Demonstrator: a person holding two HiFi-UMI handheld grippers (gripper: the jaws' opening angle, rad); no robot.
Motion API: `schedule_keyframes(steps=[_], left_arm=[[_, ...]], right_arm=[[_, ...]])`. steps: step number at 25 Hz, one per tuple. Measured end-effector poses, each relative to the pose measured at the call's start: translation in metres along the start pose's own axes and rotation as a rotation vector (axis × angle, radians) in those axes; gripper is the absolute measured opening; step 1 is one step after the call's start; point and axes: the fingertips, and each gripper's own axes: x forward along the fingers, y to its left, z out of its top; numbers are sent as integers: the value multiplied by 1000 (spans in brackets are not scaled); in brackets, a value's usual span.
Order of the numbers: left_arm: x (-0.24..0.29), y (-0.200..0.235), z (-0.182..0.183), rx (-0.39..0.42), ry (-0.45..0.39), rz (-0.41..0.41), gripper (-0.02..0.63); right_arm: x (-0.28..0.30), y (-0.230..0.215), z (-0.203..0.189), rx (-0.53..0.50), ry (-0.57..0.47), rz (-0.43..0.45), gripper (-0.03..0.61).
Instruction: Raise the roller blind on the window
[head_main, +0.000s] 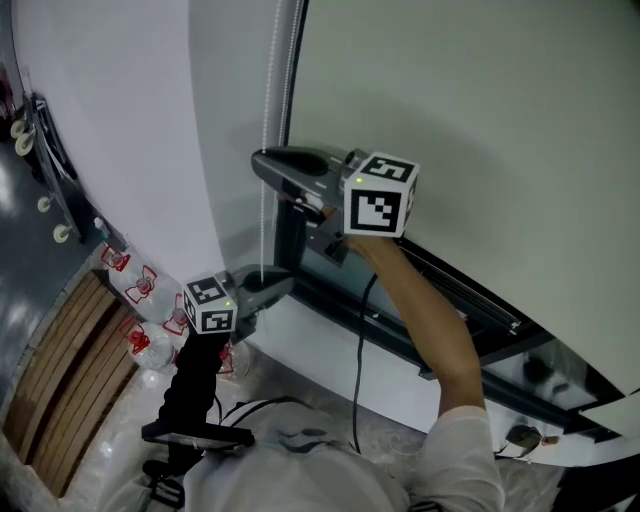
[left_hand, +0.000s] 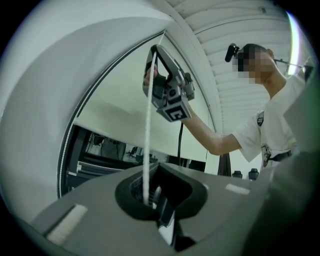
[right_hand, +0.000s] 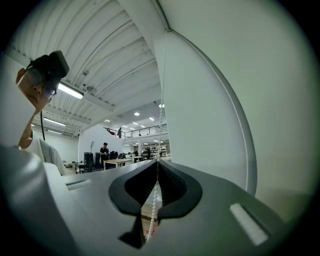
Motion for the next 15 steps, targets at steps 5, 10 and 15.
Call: schedule_keyframes(steps=[5,10,15], left_arm=[[0,2,0,5,7,3,-2],[-2,5,-1,1,8,15,-1],[-2,7,-4,15,36,24,-1]], right_arm=[[-7,-3,-77,80,59,-30,11],[-12,1,-117,134,90,-29,8],[-18,4,-159,171,153,-33,7]])
